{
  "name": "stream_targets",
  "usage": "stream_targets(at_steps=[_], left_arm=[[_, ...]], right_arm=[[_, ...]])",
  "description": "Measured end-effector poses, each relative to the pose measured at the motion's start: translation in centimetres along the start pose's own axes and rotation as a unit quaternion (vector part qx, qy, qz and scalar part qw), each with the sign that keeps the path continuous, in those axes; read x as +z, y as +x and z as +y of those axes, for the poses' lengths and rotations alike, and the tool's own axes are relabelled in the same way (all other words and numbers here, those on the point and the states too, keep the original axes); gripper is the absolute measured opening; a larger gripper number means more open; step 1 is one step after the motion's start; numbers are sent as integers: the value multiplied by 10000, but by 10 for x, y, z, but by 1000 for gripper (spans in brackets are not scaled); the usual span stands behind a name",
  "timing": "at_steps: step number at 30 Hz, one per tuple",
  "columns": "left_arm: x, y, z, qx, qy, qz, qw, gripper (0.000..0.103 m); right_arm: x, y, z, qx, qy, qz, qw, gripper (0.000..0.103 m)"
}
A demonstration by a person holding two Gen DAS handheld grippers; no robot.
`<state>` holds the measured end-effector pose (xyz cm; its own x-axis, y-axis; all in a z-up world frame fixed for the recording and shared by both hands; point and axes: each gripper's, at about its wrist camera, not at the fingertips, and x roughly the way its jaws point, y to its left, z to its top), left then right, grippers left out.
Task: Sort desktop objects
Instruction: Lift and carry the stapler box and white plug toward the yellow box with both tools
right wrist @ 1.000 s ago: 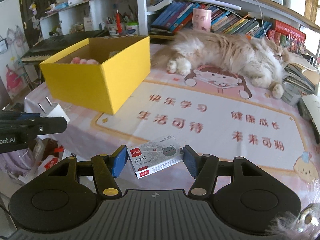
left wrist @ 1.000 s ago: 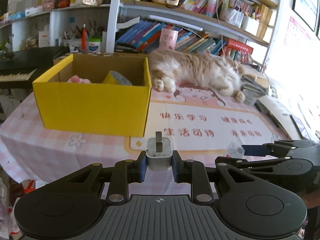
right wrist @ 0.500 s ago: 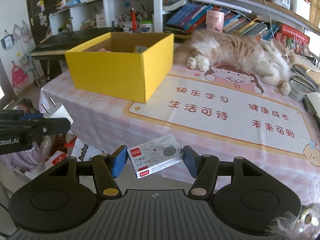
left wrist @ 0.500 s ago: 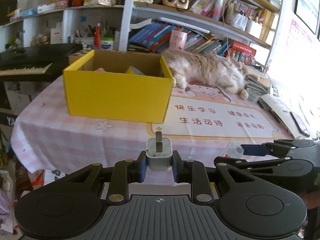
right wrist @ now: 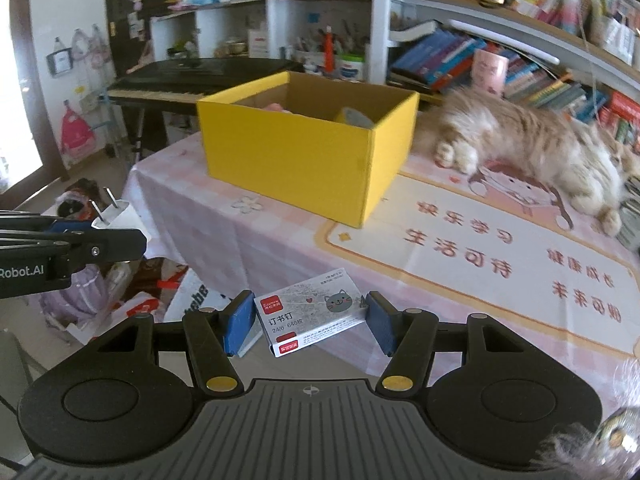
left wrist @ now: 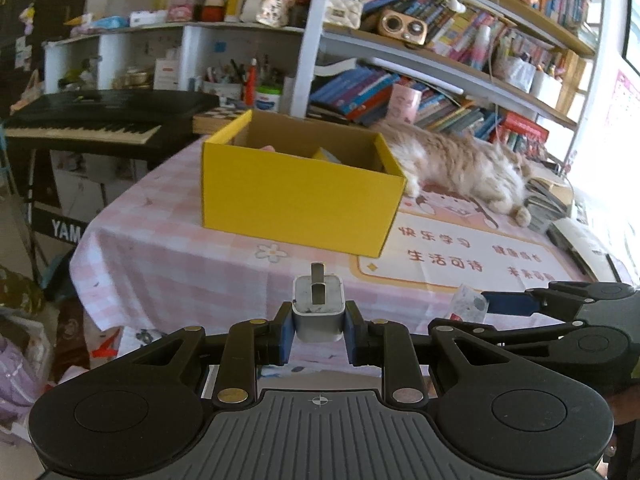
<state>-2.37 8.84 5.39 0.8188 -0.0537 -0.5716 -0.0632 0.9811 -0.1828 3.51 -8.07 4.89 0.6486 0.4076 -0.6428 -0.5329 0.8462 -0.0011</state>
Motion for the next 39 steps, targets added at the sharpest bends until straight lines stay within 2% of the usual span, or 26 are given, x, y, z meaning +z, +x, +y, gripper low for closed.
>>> stream_targets(at_steps=[9, 24, 32, 39], left_arm=[[-1, -3, 2, 49, -30, -4, 10000, 24], [11, 9, -2, -57, -59, -23, 10000, 24], [49, 33, -4, 52, -37, -359, 9993, 24], [84, 63, -3, 216, -76, -537, 9983, 24]], right_arm=[[4, 5, 7, 146, -143, -11, 9998, 57], [10, 6, -7, 70, -31, -36, 10000, 57], [44, 16, -25, 102, -72, -333, 9994, 57], [88, 39, -48, 229, -200, -608, 9977, 57]])
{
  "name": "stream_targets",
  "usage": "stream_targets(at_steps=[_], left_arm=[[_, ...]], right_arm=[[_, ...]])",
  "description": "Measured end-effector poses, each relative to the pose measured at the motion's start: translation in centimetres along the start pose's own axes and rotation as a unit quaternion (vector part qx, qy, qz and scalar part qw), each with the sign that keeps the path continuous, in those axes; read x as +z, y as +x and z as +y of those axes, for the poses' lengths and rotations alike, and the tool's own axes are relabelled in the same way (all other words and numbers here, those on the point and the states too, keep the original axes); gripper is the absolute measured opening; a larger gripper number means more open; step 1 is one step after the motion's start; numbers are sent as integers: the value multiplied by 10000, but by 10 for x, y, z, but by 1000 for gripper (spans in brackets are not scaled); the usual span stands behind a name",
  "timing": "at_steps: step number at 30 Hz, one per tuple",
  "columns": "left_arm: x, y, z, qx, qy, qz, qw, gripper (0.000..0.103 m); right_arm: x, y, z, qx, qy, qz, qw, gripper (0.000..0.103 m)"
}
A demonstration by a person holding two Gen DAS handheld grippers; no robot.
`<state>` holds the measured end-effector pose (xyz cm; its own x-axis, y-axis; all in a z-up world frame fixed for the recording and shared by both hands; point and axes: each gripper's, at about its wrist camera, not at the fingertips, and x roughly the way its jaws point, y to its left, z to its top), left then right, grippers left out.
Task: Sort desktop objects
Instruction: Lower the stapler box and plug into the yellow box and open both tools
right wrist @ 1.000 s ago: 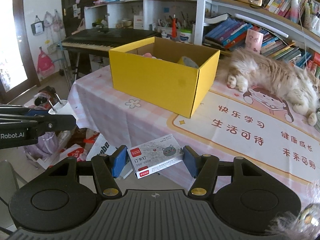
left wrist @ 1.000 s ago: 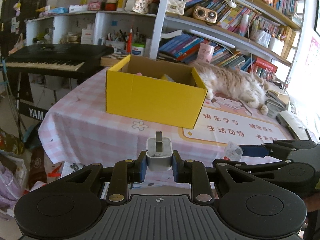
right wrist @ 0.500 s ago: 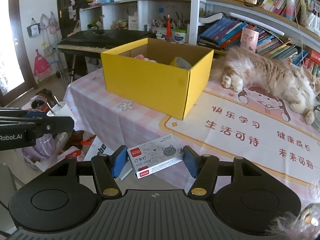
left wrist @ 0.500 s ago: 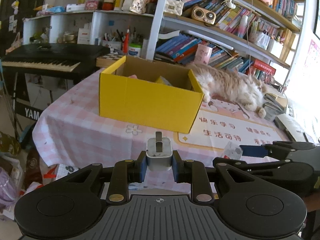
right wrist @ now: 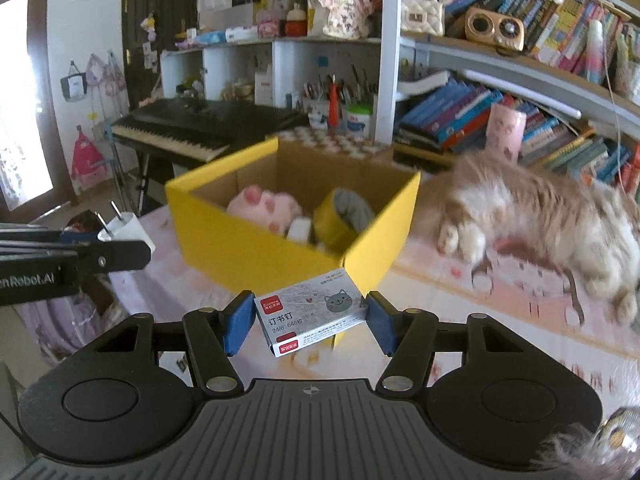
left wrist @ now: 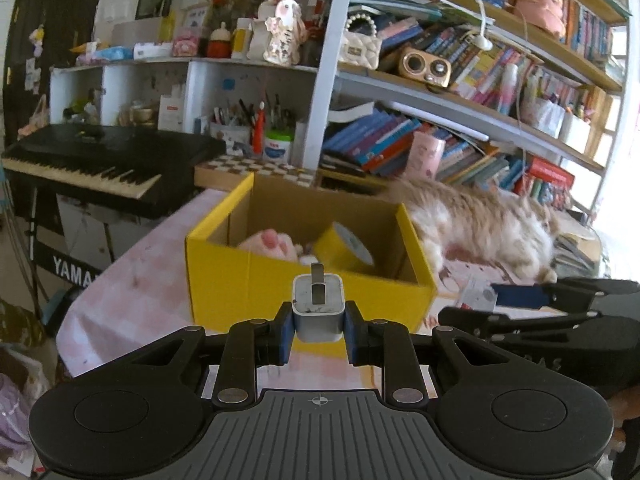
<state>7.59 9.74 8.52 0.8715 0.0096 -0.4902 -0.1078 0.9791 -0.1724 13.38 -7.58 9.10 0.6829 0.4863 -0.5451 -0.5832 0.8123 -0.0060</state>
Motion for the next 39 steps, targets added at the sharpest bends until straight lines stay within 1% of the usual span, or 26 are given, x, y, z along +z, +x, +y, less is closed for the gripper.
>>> stream_targets(at_steps=[7, 13, 16, 23, 25, 28, 31, 33, 34, 35, 36, 37, 39], left_arm=[[25, 37, -8, 107, 26, -115, 9999, 24], [41, 76, -18, 179, 179, -38, 9997, 24], [44, 99, -22, 229, 312, 94, 9992, 24], [37, 142, -32, 228, 628, 645, 9957, 24], [33, 151, -35, 251, 696, 811, 9940, 24], [29, 158, -42, 378, 1032, 923, 9896, 24], [30, 161, -42, 352, 1025, 980, 9893, 25], [30, 161, -41, 321, 1012, 997, 9893, 33], [31, 160, -41, 347, 1017, 996, 9892, 34], [31, 158, -42, 401, 1013, 952, 9895, 42], [31, 155, -41, 469, 978, 869, 9903, 56], [32, 150, -40, 518, 909, 726, 9919, 63], [34, 136, -36, 589, 736, 430, 9946, 69]], right_arm=[[39, 32, -27, 128, -150, -260, 9995, 57], [61, 54, -51, 179, -184, -417, 9988, 57], [67, 63, -63, 210, -152, -417, 9988, 57], [76, 79, -82, 241, -106, -413, 9988, 57], [78, 84, -87, 248, -82, -401, 9989, 57], [80, 92, -92, 283, -72, -374, 9989, 57], [82, 100, -94, 354, -89, -342, 9987, 57], [83, 104, -94, 408, -102, -332, 9986, 57], [84, 107, -94, 438, -113, -329, 9984, 57], [84, 108, -94, 466, -123, -325, 9983, 57], [85, 110, -93, 501, -133, -318, 9981, 57], [85, 113, -93, 537, -149, -308, 9980, 57], [86, 117, -92, 601, -183, -284, 9976, 57]])
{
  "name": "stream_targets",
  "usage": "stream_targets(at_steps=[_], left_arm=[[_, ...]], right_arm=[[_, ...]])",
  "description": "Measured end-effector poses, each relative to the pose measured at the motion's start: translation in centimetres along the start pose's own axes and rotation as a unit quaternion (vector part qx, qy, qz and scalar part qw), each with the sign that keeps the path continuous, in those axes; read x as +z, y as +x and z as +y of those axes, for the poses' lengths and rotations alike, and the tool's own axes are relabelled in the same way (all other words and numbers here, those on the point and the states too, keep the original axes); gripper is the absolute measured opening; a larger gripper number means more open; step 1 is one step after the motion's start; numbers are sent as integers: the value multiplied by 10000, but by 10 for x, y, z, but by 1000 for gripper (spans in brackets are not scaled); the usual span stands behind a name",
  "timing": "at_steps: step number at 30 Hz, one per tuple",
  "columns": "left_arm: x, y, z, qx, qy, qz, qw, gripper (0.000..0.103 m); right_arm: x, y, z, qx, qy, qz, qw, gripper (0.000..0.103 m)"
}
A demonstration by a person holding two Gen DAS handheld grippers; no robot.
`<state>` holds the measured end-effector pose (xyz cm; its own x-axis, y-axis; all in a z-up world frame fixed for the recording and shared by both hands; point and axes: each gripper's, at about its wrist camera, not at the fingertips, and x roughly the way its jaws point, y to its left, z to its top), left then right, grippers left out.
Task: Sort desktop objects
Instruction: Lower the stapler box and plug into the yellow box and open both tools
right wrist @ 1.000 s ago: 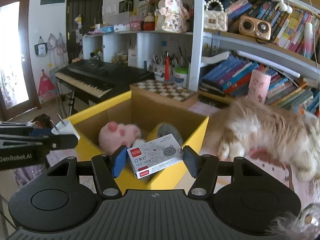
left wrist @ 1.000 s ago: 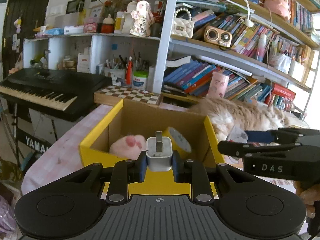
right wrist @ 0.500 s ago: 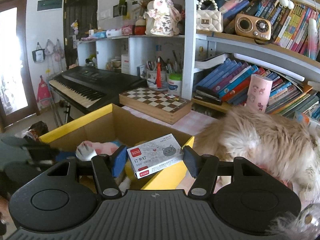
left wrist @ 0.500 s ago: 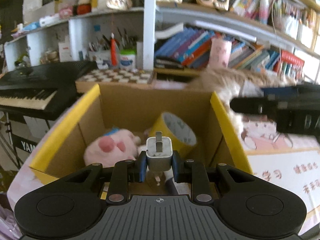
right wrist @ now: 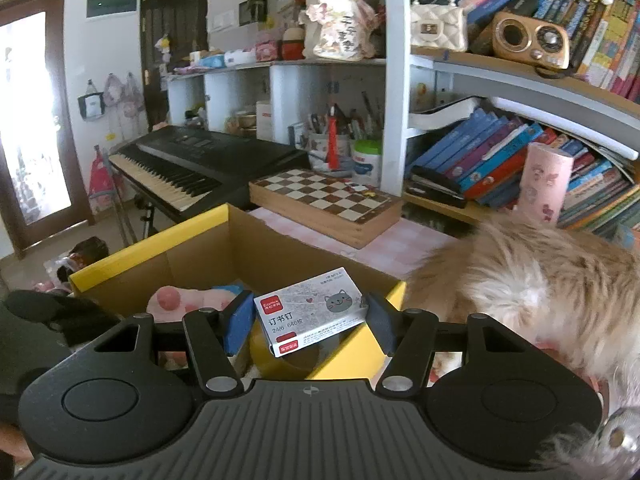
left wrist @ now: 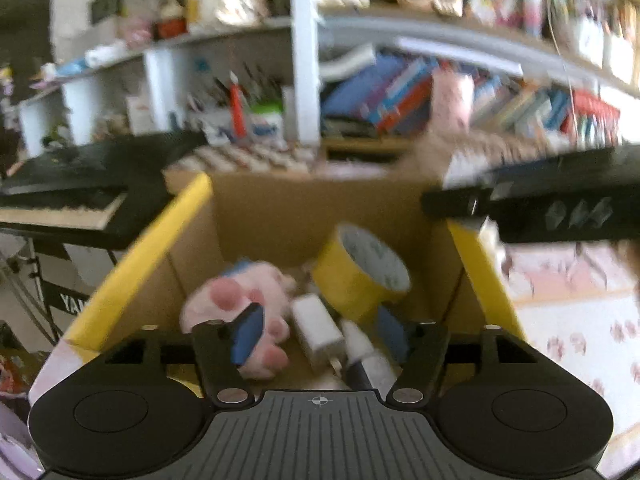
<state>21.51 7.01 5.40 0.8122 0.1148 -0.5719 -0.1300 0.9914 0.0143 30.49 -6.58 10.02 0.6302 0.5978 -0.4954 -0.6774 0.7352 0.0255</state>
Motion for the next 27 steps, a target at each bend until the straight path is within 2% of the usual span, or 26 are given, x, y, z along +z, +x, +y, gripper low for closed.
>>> stream_targets(at_steps=[1, 5, 9, 12, 15, 19, 25, 27], left_arm=[[0, -8, 4, 77, -117, -118, 9998, 74], [-3, -36, 21, 369, -529, -502, 9967, 78], [-8, -56, 36, 625, -978, -642, 9912, 79], [-12, -63, 41, 773, -1213, -678, 9873, 79], [-15, -68, 42, 834, -1286, -681, 9858, 79], [-20, -72, 41, 840, -1291, -684, 9857, 79], [-30, -78, 41, 762, -1371, -648, 9855, 79], [-30, -79, 41, 714, -1348, -650, 9862, 79]], right_arm=[[0, 3, 0, 41, -17, 23, 10000, 57], [0, 13, 5, 214, -199, 118, 9995, 57], [0, 24, 12, 391, -553, 223, 9975, 57], [0, 40, 19, 474, -1005, 482, 9926, 57], [-3, 60, 25, 550, -1438, 917, 9838, 57], [-10, 80, 32, 734, -1982, 1533, 9653, 57], [-25, 89, 47, 528, -2859, 1816, 9394, 57], [-26, 88, 46, 522, -2892, 1835, 9381, 57]])
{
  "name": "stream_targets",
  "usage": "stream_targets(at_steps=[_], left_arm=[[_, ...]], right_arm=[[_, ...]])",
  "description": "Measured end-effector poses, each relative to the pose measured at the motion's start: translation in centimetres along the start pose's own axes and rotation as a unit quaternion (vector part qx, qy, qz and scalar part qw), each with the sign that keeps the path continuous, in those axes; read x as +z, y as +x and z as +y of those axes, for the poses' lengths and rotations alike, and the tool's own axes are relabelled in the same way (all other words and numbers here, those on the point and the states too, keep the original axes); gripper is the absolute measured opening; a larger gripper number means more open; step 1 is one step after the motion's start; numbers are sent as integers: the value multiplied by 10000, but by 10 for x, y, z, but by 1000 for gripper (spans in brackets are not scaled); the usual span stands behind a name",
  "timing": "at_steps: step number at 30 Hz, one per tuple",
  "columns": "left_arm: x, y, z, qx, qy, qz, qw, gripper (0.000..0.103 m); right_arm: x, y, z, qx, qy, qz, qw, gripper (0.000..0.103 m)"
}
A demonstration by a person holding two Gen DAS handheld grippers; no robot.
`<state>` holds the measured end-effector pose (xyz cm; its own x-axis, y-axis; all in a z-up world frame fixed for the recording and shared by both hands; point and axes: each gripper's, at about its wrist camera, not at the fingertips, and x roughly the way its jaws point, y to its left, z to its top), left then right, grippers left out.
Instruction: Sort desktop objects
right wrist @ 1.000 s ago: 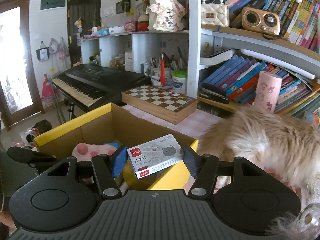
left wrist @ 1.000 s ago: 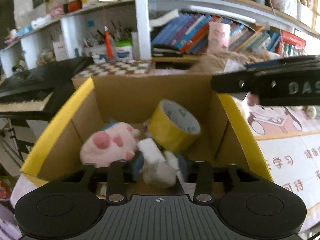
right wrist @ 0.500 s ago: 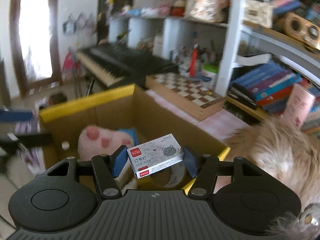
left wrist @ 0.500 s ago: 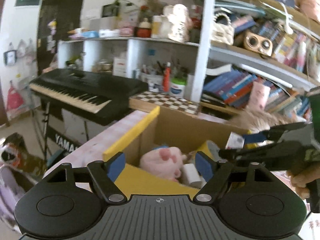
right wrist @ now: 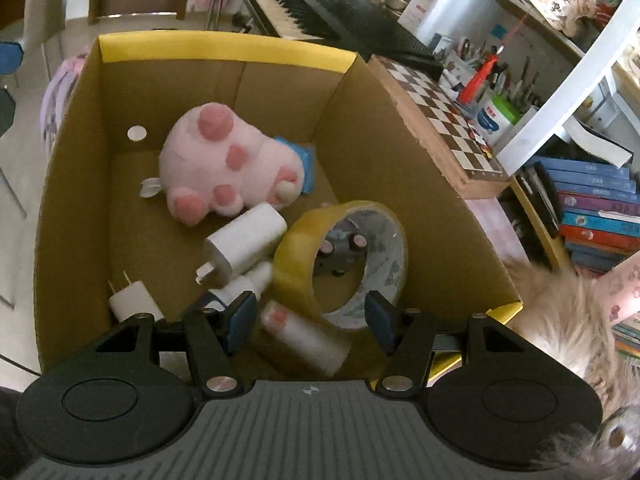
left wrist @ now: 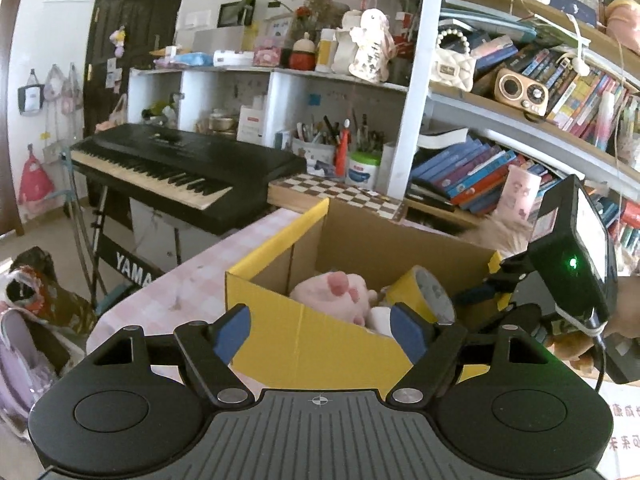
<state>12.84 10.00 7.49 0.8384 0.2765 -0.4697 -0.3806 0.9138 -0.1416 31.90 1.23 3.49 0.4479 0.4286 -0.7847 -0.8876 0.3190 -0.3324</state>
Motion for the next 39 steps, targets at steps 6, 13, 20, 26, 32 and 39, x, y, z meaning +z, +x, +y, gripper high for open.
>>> stream_targets(at_steps=[6, 13, 20, 26, 32, 39], left_arm=[[1, -5, -1, -176, 69, -138, 9997, 79], [1, -13, -3, -430, 178, -236, 9986, 81], [-4, -22, -3, -736, 363, -218, 9964, 83], [-8, -34, 2, -984, 479, -234, 9937, 83], [-16, -50, 12, -1164, 550, -181, 9915, 84], [-26, -67, 22, -1272, 676, -91, 9895, 84]], right_arm=[[-4, -13, 4, -195, 443, -308, 9984, 72], [-15, -50, 0, -450, 1221, -874, 9876, 74], [-25, -86, 11, -884, 1735, -1113, 9745, 74], [-43, -109, 24, -1242, 2271, -1121, 9594, 74], [-61, -131, 47, -1614, 2815, -1085, 9397, 74], [-78, -151, 82, -1829, 3219, -1003, 9235, 75]])
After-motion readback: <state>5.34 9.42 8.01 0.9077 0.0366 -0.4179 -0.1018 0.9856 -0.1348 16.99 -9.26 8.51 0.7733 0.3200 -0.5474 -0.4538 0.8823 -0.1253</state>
